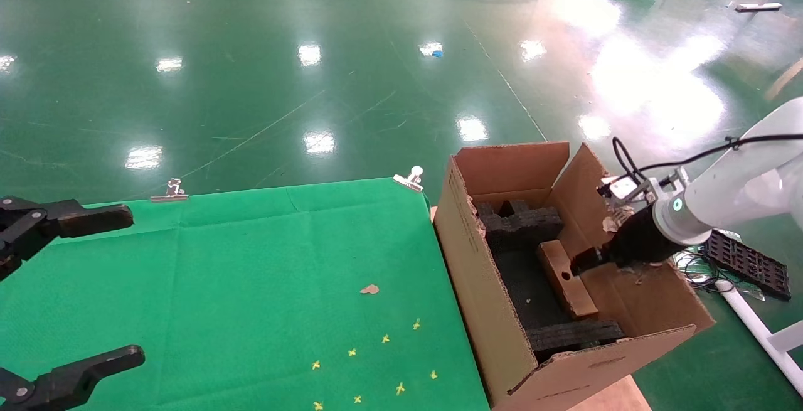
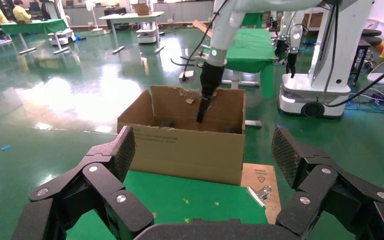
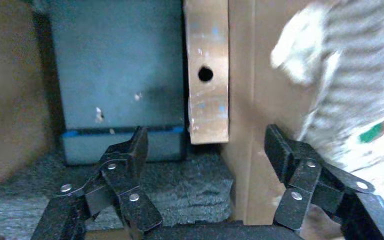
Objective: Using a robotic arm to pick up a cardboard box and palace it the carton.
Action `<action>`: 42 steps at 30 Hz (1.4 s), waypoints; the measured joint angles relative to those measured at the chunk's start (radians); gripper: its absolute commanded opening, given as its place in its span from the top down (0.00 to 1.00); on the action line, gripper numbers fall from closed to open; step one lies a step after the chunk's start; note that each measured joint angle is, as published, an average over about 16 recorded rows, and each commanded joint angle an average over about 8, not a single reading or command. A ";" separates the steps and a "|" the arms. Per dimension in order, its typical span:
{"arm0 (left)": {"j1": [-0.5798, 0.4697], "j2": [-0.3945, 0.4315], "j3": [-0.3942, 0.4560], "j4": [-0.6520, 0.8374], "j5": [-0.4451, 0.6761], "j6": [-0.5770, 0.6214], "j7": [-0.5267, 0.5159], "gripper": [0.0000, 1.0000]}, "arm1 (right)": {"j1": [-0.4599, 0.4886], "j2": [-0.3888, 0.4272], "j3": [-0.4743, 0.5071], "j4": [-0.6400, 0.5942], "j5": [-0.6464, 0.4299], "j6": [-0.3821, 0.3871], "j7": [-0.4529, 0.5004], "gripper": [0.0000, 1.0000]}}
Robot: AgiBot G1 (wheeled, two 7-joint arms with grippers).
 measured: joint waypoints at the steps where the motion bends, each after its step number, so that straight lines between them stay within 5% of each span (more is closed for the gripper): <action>1: 0.000 0.000 0.000 0.000 0.000 0.000 0.000 0.00 | 0.014 0.002 0.002 0.002 0.002 -0.003 -0.007 0.00; 21: 0.000 0.000 0.001 0.000 -0.001 -0.001 0.001 0.00 | 0.309 0.114 0.087 0.128 0.100 -0.008 -0.235 0.00; 29: 0.000 0.000 0.001 0.001 -0.001 -0.001 0.001 0.00 | 0.261 0.144 0.175 0.211 0.144 -0.016 -0.284 0.00; 42: -0.001 -0.001 0.002 0.001 -0.001 0.000 0.001 0.00 | 0.046 0.175 0.432 0.432 0.228 -0.089 -0.378 0.00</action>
